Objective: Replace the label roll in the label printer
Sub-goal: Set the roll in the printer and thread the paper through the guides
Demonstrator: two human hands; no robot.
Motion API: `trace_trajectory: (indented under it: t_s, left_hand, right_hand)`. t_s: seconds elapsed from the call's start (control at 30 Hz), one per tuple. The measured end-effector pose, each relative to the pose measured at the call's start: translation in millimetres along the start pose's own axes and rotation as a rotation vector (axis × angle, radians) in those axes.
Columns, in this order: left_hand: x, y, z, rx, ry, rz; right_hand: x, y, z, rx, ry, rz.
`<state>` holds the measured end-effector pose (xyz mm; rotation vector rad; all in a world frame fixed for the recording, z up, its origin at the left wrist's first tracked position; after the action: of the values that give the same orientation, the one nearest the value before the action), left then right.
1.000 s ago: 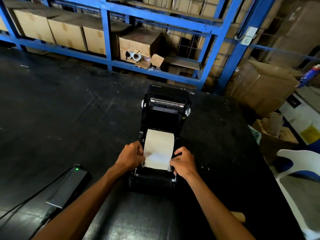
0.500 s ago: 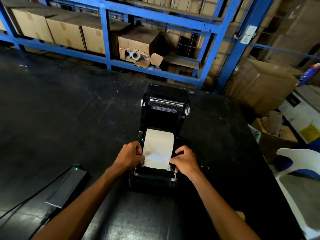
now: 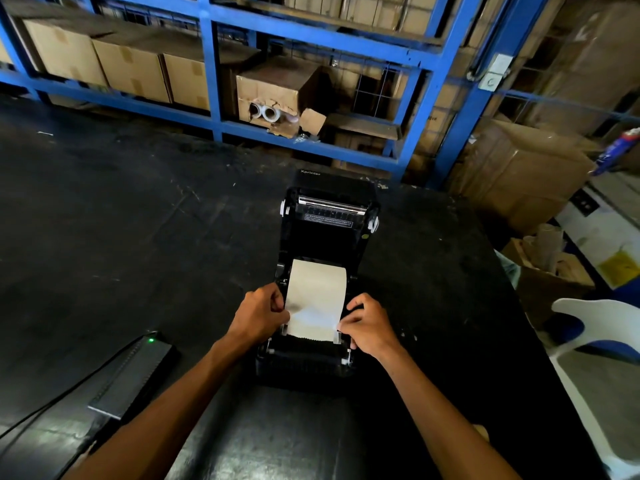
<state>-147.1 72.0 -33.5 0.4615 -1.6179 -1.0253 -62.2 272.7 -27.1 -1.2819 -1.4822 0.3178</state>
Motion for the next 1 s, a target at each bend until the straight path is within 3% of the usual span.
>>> trace_trajectory:
  t_s: [0.37, 0.67, 1.0]
  left_hand:
    - [-0.7, 3.8, 4.7, -0.043, -0.076, 0.051]
    - [0.0, -1.2, 2.5, -0.004, 0.002, -0.005]
    - [4.6, 0.8, 5.1, -0.052, -0.112, 0.045]
  right_hand:
    - [-2.9, 1.4, 0.6, 0.005, 0.024, 0.065]
    - [-4.2, 0.2, 6.1, 0.020, 0.000, -0.064]
    - [-3.5, -0.7, 0.7, -0.007, -0.013, 0.062]
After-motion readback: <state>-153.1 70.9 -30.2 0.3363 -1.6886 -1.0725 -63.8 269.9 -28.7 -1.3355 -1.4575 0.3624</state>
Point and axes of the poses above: each hand's wrist, its own z-axis towards the middle knuckle, its own x-axis out of the back of the hand, y = z × x, the point moved 5 cm from there along z, towards the middle knuckle, and after that the axes turned 5 degrees about -x, right-handed, at the moved point
